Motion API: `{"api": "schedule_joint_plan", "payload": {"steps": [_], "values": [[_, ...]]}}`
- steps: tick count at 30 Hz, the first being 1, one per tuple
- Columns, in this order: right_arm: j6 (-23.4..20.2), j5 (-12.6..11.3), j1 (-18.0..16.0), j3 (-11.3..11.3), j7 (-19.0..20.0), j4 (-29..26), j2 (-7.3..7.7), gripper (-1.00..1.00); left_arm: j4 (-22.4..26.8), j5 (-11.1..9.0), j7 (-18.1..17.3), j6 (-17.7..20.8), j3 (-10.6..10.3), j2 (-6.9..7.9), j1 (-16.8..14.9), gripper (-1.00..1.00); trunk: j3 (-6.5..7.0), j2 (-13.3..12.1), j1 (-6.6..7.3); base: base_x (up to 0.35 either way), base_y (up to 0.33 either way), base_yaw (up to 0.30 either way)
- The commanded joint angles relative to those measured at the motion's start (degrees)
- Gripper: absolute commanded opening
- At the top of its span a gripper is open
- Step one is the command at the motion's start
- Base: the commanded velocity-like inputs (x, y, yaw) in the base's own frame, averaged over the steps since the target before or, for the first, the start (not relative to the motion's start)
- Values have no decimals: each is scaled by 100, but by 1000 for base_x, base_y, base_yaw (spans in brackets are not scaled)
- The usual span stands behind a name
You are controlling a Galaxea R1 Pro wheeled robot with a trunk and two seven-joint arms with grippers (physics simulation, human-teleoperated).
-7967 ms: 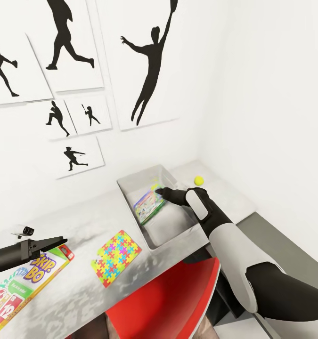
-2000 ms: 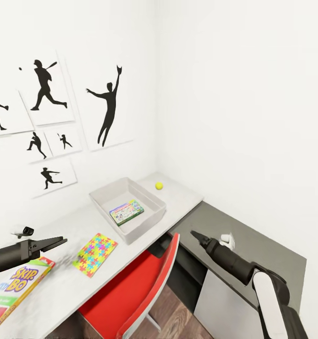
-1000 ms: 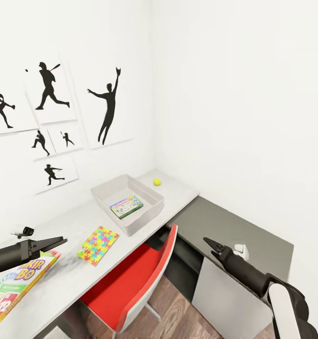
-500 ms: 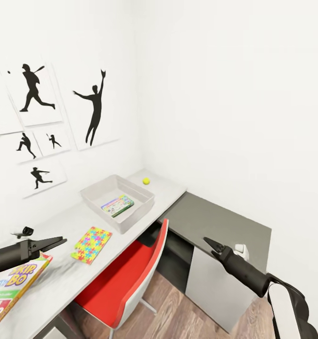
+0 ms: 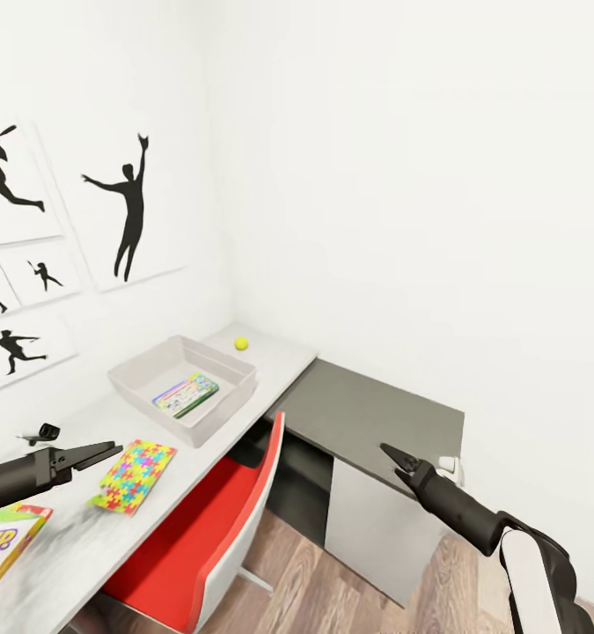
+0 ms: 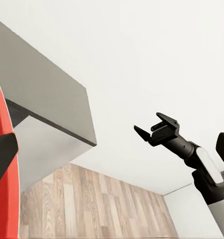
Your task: Put all the toys in the child's room - the three board games (two on the bed and one on the table), the two jigsaw puzzles on the table, and the tennis ball on the table - inside the toy box on the table in the child's room.
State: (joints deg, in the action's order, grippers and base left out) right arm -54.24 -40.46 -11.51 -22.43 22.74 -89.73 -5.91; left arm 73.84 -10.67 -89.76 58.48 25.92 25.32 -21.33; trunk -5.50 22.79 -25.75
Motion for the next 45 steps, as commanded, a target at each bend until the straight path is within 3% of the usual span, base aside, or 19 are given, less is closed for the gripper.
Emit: {"api": "schedule_joint_plan", "payload": {"steps": [1,24,45], "values": [[-34,36,-9,-16,45,-1,-7,100,3,4,-24,62,1,2,-2,100,-8,13,-4,0,0,-258],[-31,57,-9,34,27,-9,-27,100,15,3,-24,65,-9,-2,6,100,112,13,-4,0,0,-245],[-25,65,-9,37,40,-10,-33,100,16,3,-24,65,-12,-5,11,100,129,13,-4,0,0,-29]]}}
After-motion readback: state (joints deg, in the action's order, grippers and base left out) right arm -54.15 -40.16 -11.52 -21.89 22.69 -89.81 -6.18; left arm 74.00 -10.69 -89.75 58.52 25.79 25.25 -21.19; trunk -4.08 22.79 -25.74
